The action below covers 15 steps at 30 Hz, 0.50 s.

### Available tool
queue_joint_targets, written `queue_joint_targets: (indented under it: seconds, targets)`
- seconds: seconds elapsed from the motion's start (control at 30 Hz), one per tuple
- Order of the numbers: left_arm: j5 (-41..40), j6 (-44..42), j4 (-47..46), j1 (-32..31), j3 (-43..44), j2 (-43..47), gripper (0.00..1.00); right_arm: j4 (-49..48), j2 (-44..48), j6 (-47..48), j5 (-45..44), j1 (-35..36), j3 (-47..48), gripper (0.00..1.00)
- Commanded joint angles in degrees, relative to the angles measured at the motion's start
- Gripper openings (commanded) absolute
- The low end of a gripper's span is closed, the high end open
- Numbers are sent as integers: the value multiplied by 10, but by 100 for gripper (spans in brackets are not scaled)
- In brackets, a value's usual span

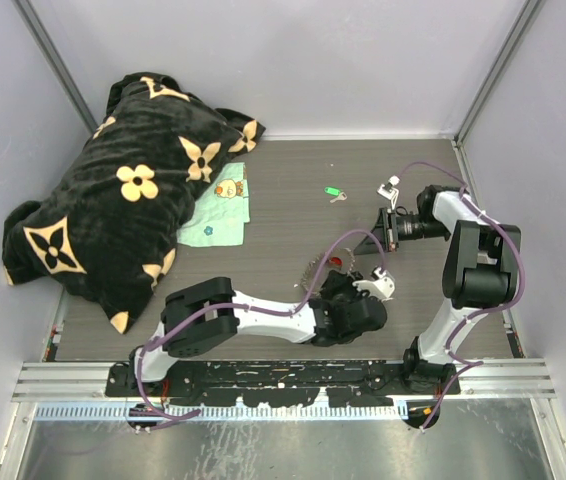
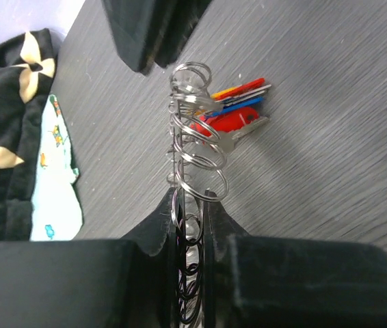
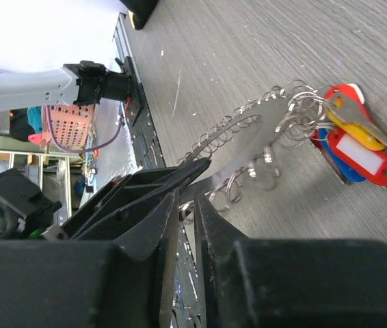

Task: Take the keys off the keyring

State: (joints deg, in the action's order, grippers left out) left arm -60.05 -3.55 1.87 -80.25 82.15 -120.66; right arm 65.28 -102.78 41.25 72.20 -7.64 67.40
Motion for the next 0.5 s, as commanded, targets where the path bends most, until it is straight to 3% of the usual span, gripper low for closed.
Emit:
queue_joint_targets:
  seconds: [0.0,0.23,0.47]
  targets:
    - [-14,-67,-85,5,-32,66,0,115,8,122,50,-2,38,24]
    - [61,-65,-93,21,-103,152,0,185,36,221,51,-18,52,42]
    - [207,-4,-85,49,-189,279,0,185,75,254,48,-26,51,52]
